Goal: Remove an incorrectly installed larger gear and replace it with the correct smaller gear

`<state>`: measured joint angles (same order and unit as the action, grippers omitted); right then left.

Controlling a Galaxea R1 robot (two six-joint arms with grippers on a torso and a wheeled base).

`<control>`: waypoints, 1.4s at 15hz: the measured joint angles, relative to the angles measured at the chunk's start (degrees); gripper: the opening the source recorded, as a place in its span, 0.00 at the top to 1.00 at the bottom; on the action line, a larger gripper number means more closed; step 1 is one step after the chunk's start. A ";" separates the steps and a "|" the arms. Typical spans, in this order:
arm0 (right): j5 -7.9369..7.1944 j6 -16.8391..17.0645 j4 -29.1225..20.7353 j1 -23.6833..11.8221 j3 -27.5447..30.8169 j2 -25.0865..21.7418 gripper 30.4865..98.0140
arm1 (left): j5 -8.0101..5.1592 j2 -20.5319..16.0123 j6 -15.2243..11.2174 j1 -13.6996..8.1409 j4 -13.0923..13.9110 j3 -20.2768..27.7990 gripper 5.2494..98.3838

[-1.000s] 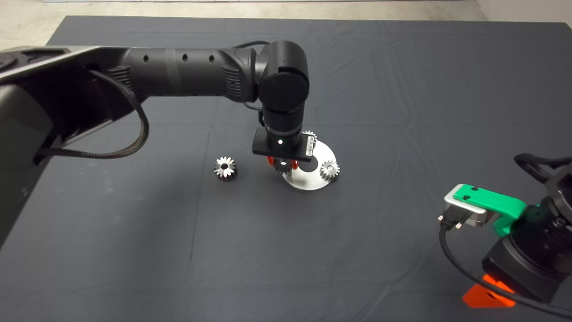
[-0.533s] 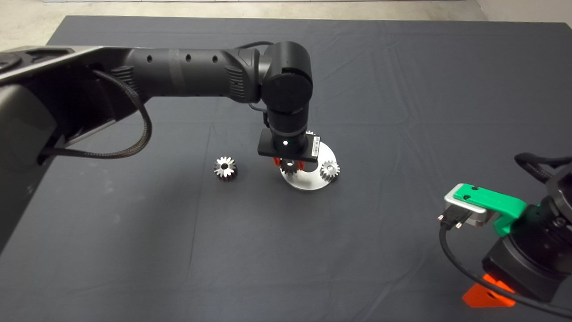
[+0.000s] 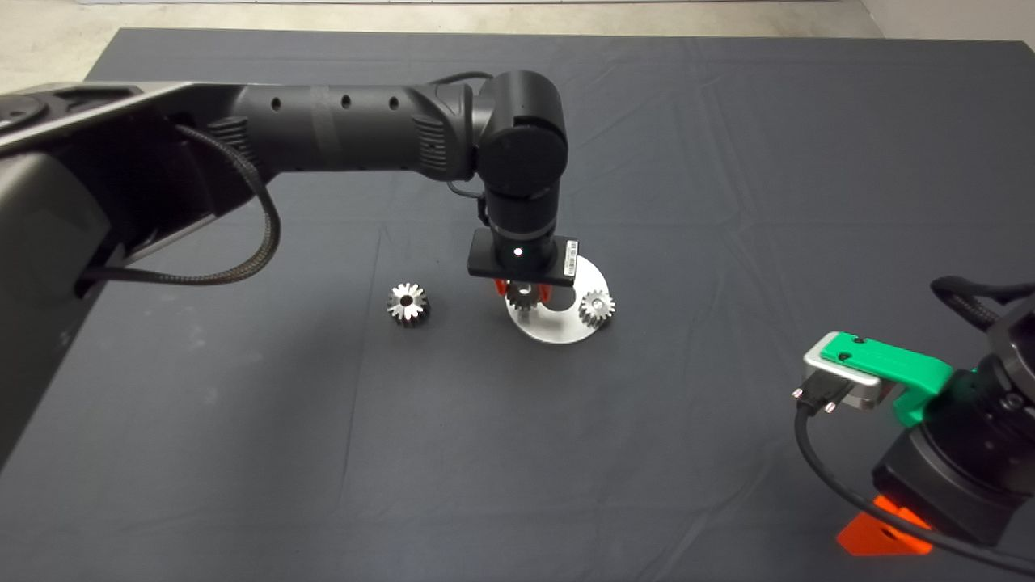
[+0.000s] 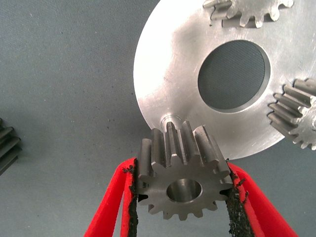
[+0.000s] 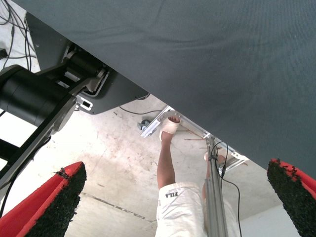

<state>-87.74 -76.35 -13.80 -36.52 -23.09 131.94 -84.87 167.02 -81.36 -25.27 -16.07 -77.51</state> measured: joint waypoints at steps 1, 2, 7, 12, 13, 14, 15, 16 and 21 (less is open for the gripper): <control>-0.02 0.00 0.00 0.00 0.00 -0.02 0.02 | 0.00 -0.01 0.00 0.00 0.00 -0.02 0.68; -0.02 0.00 0.02 0.00 0.00 -0.02 0.02 | 0.00 0.04 0.00 0.02 0.00 -0.02 0.68; -0.02 0.00 0.02 -1.76 0.00 0.00 0.02 | 0.00 -0.07 -0.01 0.02 -0.02 0.03 0.68; 0.00 0.00 0.00 -2.19 0.00 0.00 0.02 | -0.07 -0.67 -0.87 0.02 -0.02 1.94 0.68; -0.02 0.00 0.02 -2.21 0.00 -0.01 0.02 | -0.07 -0.82 -0.89 0.02 -0.02 2.04 0.68; 0.00 0.00 0.02 -2.19 0.00 0.00 0.02 | -0.11 -0.95 -0.91 0.02 -0.02 2.02 0.68; -0.02 0.00 0.02 -2.21 0.00 -0.02 0.02 | -0.13 -0.99 -0.90 0.02 -0.02 2.01 0.68; 0.00 0.00 0.02 -2.21 0.00 0.00 0.02 | -0.13 -0.99 -0.89 0.02 -0.02 2.02 0.68; 0.00 0.00 0.02 -2.21 0.00 0.00 0.02 | -0.13 -0.99 -0.74 0.02 -0.03 1.90 0.68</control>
<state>-87.74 -76.35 -13.78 -38.73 -23.09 131.94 -85.00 166.04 -82.10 -25.25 -16.09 -75.60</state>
